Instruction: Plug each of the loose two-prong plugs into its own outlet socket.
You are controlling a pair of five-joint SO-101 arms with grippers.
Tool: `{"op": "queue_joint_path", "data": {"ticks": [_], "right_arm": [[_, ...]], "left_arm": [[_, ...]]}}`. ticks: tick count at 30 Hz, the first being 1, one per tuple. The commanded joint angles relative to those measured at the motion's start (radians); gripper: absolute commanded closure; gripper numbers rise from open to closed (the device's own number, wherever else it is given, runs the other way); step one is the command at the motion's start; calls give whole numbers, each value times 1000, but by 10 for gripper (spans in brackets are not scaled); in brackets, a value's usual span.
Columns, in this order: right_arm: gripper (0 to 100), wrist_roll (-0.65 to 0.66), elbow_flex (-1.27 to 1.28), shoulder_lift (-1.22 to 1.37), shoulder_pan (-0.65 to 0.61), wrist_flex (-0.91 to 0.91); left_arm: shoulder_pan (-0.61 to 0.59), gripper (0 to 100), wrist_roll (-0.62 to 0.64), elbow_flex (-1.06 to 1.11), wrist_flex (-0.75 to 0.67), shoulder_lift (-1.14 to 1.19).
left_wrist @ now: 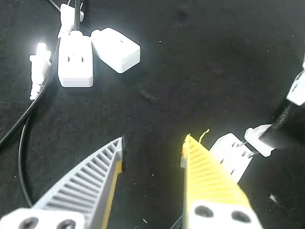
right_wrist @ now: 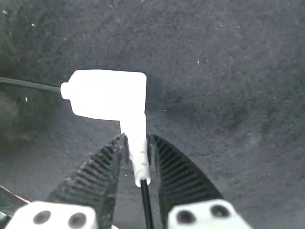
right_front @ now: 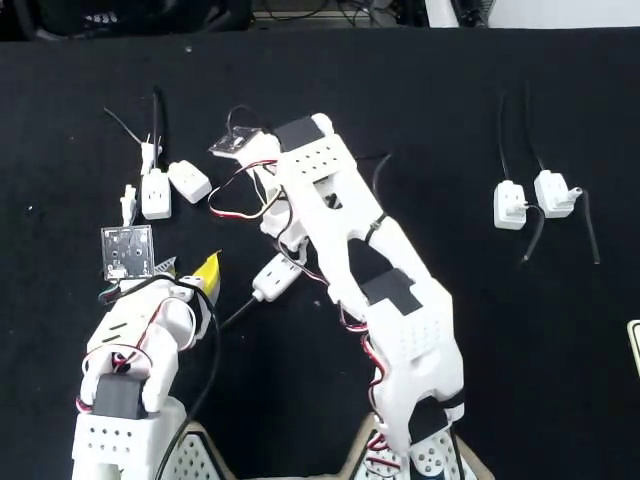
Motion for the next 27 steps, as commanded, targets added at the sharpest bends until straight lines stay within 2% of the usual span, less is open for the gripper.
{"op": "queue_joint_path", "data": {"ticks": [1, 5, 27], "right_arm": [[988, -9, -1, -10, -52, -20], [988, -34, -2, -10, -61, -26], [988, 17, -73, -10, -23, -18]], "left_arm": [[-8, 798, -6, -13, -18, -11], [-8, 798, -6, -13, -18, -11], [-8, 798, -6, -13, -17, -11]]}}
